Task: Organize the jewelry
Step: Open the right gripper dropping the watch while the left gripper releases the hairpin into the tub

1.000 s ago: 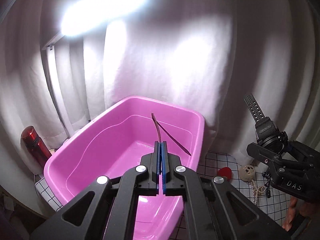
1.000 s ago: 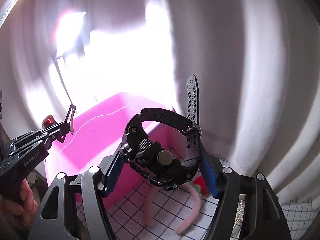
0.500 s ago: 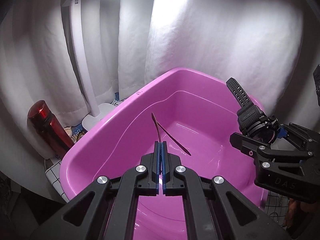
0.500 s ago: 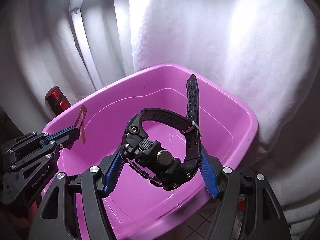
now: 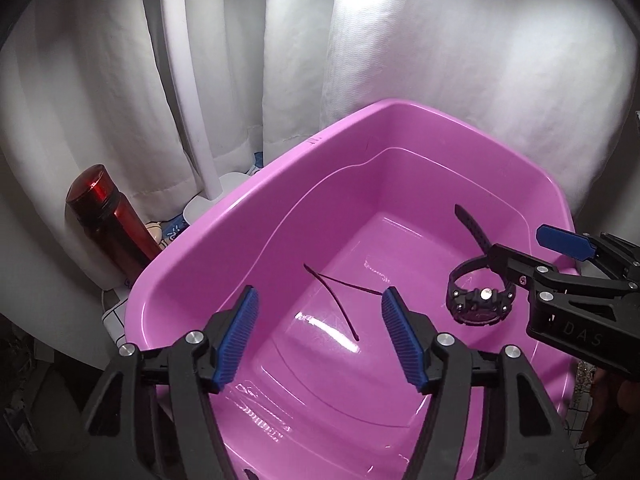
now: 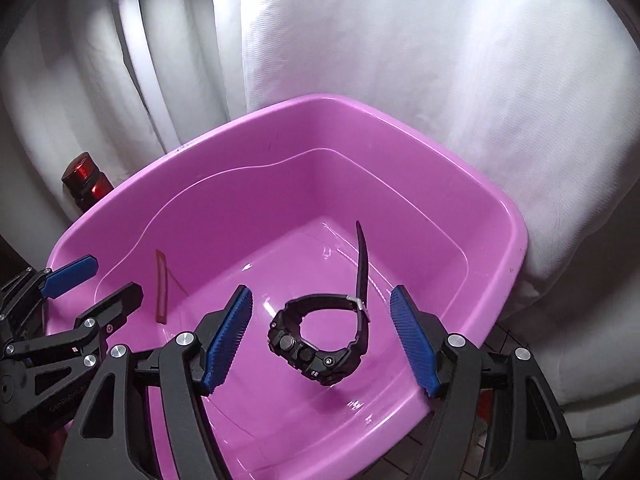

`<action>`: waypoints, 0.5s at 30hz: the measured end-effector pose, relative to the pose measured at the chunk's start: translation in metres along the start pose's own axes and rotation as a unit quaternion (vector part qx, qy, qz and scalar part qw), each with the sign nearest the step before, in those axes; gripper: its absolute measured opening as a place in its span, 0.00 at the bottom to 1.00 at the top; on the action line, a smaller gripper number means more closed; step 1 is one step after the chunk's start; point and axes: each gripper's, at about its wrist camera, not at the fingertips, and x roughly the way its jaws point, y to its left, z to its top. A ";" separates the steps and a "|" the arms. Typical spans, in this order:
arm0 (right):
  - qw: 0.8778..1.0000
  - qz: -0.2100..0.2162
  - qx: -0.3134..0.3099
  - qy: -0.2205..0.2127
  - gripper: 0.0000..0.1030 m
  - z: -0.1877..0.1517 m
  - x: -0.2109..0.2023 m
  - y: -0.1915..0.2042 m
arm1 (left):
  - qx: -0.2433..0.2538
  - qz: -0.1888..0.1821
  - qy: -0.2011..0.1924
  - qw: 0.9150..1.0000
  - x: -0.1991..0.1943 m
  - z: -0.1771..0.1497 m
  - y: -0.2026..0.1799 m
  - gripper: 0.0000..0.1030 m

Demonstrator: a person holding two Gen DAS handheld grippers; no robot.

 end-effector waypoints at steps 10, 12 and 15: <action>1.000 -0.005 0.020 -0.011 0.66 -0.007 -0.012 -0.009 | -0.016 0.018 -0.006 1.000 -0.013 -0.003 0.007 0.86; 1.000 -0.003 0.024 -0.014 0.66 -0.010 -0.017 -0.010 | -0.018 0.024 -0.004 1.000 -0.012 -0.003 0.008 0.86; 0.999 -0.002 0.028 -0.020 0.66 -0.013 -0.022 -0.010 | -0.018 0.029 -0.002 0.999 -0.018 -0.005 0.005 0.86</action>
